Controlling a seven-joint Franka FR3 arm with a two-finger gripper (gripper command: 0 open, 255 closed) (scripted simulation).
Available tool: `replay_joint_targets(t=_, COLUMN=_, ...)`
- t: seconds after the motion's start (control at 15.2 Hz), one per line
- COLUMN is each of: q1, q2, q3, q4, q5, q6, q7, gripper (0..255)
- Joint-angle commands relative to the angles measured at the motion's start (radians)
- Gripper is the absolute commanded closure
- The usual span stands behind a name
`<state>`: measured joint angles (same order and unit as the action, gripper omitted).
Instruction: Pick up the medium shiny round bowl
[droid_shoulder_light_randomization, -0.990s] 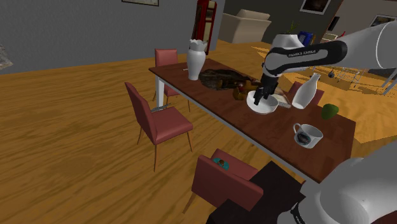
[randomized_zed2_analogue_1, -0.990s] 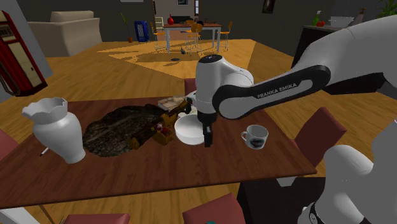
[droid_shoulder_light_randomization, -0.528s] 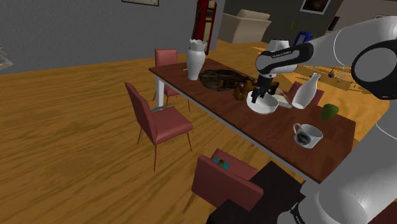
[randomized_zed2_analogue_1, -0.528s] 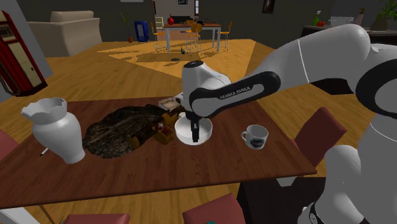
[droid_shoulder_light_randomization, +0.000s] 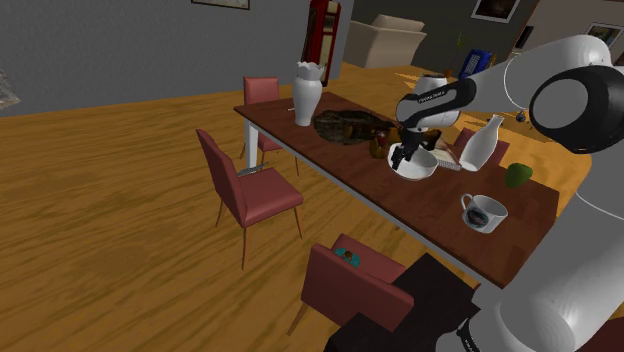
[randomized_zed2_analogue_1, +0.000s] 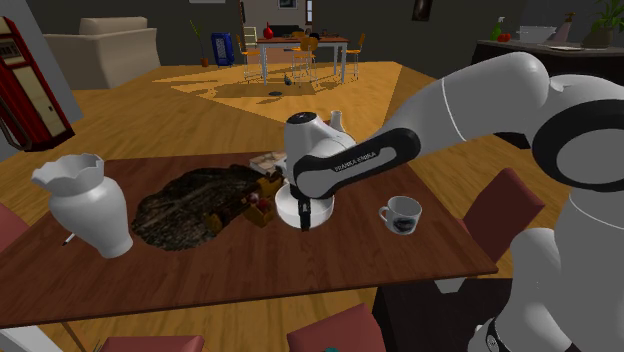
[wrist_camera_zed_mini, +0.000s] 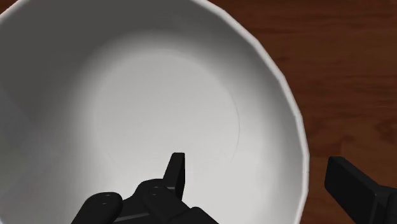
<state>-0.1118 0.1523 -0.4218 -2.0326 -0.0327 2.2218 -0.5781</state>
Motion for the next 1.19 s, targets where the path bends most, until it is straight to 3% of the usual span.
replay_joint_targets(t=0.0, q1=0.0, q2=0.005, q3=0.001, q4=-0.005, q5=0.002, q6=0.01, q7=0.0, gripper=0)
replay_joint_targets(t=0.07, q1=0.0, q2=0.003, q3=0.001, q4=-0.007, q5=0.001, q6=0.01, q7=0.001, gripper=255)
replay_joint_targets(t=0.66, q1=0.0, q2=0.005, q3=0.001, q4=-0.005, q5=0.002, q6=0.01, q7=0.0, gripper=255)
replay_joint_targets(t=1.12, q1=0.005, q2=-0.038, q3=-0.002, q4=0.043, q5=-0.016, q6=-0.077, q7=0.008, gripper=255)
